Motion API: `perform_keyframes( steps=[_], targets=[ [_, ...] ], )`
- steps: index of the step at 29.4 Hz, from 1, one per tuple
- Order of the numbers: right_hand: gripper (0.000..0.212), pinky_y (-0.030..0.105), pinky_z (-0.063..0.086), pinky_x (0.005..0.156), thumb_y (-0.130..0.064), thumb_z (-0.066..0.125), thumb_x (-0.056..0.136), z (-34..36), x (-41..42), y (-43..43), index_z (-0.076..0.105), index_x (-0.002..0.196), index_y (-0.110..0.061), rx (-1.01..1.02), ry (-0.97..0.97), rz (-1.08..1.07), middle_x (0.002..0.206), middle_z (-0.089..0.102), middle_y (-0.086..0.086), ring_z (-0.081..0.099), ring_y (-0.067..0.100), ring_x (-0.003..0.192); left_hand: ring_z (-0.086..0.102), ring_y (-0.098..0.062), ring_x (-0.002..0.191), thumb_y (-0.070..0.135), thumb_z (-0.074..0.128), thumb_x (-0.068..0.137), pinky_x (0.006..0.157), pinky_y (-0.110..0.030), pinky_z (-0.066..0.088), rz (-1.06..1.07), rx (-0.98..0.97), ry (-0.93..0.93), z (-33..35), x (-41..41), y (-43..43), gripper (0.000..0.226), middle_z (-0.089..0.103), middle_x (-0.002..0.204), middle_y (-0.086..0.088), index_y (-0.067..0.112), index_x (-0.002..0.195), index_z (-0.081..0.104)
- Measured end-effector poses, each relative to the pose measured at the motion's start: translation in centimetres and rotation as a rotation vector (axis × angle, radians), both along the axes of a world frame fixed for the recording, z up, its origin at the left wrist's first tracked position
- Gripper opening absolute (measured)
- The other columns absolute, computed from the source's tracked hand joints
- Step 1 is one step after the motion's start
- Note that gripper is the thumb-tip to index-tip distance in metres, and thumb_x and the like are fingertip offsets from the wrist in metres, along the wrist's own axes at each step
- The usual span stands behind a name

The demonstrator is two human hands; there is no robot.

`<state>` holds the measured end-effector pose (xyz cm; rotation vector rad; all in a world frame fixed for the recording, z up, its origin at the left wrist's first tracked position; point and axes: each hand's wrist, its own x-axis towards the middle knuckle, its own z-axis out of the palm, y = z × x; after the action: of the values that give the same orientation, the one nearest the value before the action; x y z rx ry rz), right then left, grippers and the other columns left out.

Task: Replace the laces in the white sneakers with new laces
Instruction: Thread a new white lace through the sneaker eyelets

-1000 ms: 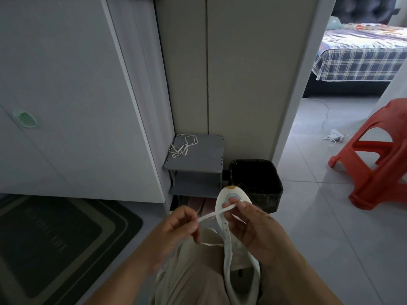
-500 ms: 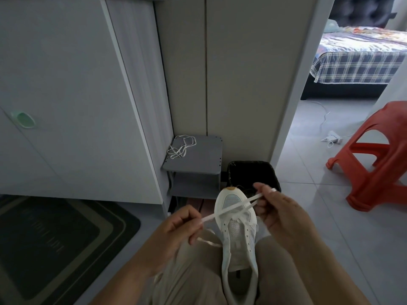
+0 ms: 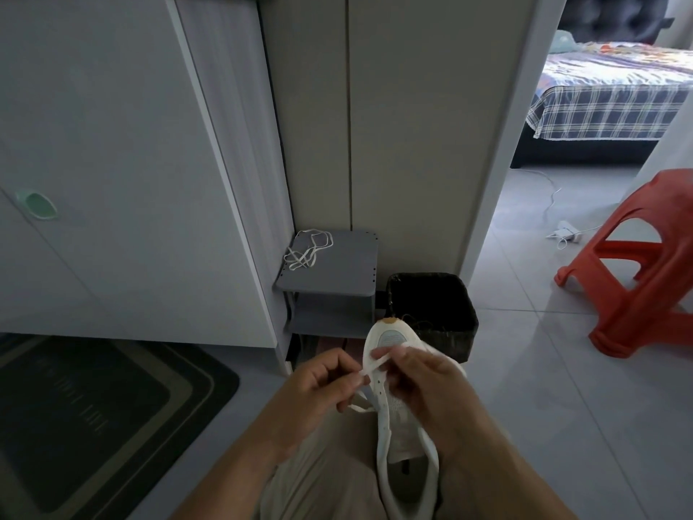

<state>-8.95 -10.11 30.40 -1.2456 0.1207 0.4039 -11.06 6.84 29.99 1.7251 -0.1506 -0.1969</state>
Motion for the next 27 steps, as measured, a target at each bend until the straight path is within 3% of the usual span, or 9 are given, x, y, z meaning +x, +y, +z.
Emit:
perform_keyframes(
  steps=[3, 6, 8, 11, 14, 17, 20, 24, 27],
  targets=[
    [0.03, 0.019, 0.049, 0.057, -0.016, 0.048, 0.091, 0.8, 2.3, -3.3, 0.073, 0.077, -0.006, 0.044, -0.018, -0.225, 0.063, 0.06, 0.003, 0.051, 0.011, 0.059, 0.048, -0.011, 0.061, 0.032, 0.053, 0.084, 0.077, -0.022, 0.045, 0.026, -0.019, 0.011, 0.0, 0.2, 0.7, 0.026, 0.049, 0.058, 0.006, 0.006, 0.083, 0.059],
    [0.035, 0.016, 0.049, 0.051, -0.015, 0.047, 0.092, 1.4, 3.6, -5.9, 0.075, 0.072, -0.008, 0.13, -0.089, -0.32, 0.066, 0.062, 0.005, 0.053, 0.009, 0.056, 0.048, -0.01, 0.061, 0.023, 0.055, 0.09, 0.07, -0.019, 0.045, 0.094, 0.056, -0.033, -0.2, 0.4, 1.3, 0.016, 0.052, 0.06, 0.006, 0.01, 0.084, 0.06],
    [0.029, 0.018, 0.051, 0.053, -0.02, 0.048, 0.089, 1.2, 3.6, -6.1, 0.074, 0.082, -0.006, 0.181, -0.08, -0.297, 0.072, 0.064, 0.007, 0.055, 0.01, 0.059, 0.05, -0.006, 0.061, 0.017, 0.056, 0.089, 0.063, -0.014, 0.044, 0.118, 0.162, -0.155, -0.4, 0.5, 0.8, 0.008, 0.056, 0.066, 0.009, 0.016, 0.083, 0.06],
    [0.039, 0.022, 0.052, 0.059, -0.031, 0.052, 0.077, 0.2, 2.3, -4.3, 0.066, 0.101, -0.004, 0.142, 0.005, -0.093, 0.08, 0.066, 0.008, 0.058, 0.015, 0.067, 0.054, -0.004, 0.067, 0.03, 0.061, 0.085, 0.061, -0.011, 0.043, 0.122, 0.228, -0.342, -0.9, 0.4, -0.3, 0.007, 0.059, 0.075, 0.017, 0.026, 0.08, 0.059],
    [0.028, 0.021, 0.051, 0.06, -0.024, 0.057, 0.076, -0.8, 0.9, -2.1, 0.071, 0.091, -0.004, 0.093, 0.054, -0.012, 0.077, 0.067, 0.009, 0.059, 0.014, 0.067, 0.053, 0.0, 0.069, 0.036, 0.051, 0.084, 0.062, -0.007, 0.041, 0.131, 0.359, -0.539, -2.1, 0.6, -0.7, 0.009, 0.054, 0.079, 0.02, 0.031, 0.08, 0.056],
    [0.02, 0.02, 0.052, 0.055, -0.011, 0.054, 0.087, -0.7, 1.0, -1.7, 0.07, 0.087, 0.0, 0.111, 0.096, -0.116, 0.071, 0.067, 0.01, 0.059, 0.013, 0.06, 0.05, 0.002, 0.068, 0.033, 0.048, 0.09, 0.06, -0.007, 0.042, 0.169, 0.642, -0.791, -2.8, 0.6, -0.5, 0.014, 0.052, 0.081, 0.017, 0.025, 0.087, 0.06],
    [0.022, 0.02, 0.053, 0.052, -0.008, 0.052, 0.089, -0.3, 1.7, -2.2, 0.07, 0.082, 0.0, 0.148, 0.122, -0.177, 0.069, 0.066, 0.011, 0.058, 0.015, 0.06, 0.054, -0.001, 0.061, 0.024, 0.052, 0.085, 0.054, -0.008, 0.043, 0.207, 0.851, -0.993, -3.3, 0.4, -0.3, 0.018, 0.061, 0.074, 0.002, 0.013, 0.087, 0.067],
    [0.018, 0.021, 0.052, 0.054, -0.013, 0.061, 0.076, -0.4, 1.2, -1.6, 0.069, 0.085, 0.0, 0.164, 0.118, -0.115, 0.067, 0.063, 0.009, 0.057, 0.014, 0.061, 0.056, -0.006, 0.059, 0.019, 0.054, 0.082, 0.047, -0.017, 0.048, 0.247, 0.925, -1.088, -3.9, 0.3, -0.6, 0.015, 0.063, 0.072, 0.0, 0.012, 0.092, 0.063],
    [0.024, 0.019, 0.053, 0.054, -0.016, 0.063, 0.066, -0.6, 1.3, -1.5, 0.067, 0.083, 0.001, 0.18, 0.103, -0.177, 0.065, 0.062, 0.008, 0.057, 0.013, 0.059, 0.056, -0.006, 0.063, 0.022, 0.052, 0.082, 0.052, -0.017, 0.048, 0.257, 0.927, -1.049, -4.3, 0.2, -0.8, 0.018, 0.064, 0.074, 0.001, 0.015, 0.092, 0.065]
  ],
)
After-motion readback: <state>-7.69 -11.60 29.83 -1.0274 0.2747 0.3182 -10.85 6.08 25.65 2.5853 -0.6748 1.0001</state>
